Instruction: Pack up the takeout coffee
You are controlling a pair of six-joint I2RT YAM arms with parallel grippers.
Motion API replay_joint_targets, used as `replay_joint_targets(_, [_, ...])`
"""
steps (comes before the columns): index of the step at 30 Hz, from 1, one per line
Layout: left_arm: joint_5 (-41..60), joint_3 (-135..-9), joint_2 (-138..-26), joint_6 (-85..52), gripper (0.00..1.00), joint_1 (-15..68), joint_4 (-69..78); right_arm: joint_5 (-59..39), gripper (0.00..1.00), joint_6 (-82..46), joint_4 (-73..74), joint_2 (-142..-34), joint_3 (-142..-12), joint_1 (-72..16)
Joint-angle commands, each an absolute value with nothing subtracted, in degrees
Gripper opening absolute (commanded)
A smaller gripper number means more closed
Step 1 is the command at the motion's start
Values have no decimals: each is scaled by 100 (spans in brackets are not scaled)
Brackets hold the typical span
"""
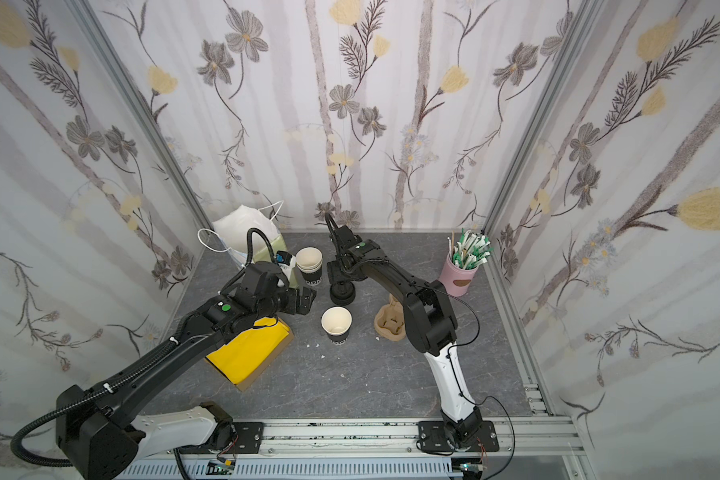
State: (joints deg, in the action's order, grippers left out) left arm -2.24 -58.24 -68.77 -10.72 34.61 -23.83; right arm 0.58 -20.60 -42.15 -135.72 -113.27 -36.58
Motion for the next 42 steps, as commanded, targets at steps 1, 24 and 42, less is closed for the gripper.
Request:
replay_joint_targets(1, [-208,-5681,-6650,-476,100,3409,-2143,9,80,-2204,-4419,-13783,-11610,-3665])
replay_joint_targets(24, [491,-5357,-6804,-534,100,3320,-1898,8,78,-2303,-4613,-14218,-11778,-3656])
replay_joint_targets(42, [407,-5231,-6840,-748,100,3321,-1893,-26,76,-2170,-4697,-14256,-11860,-3665])
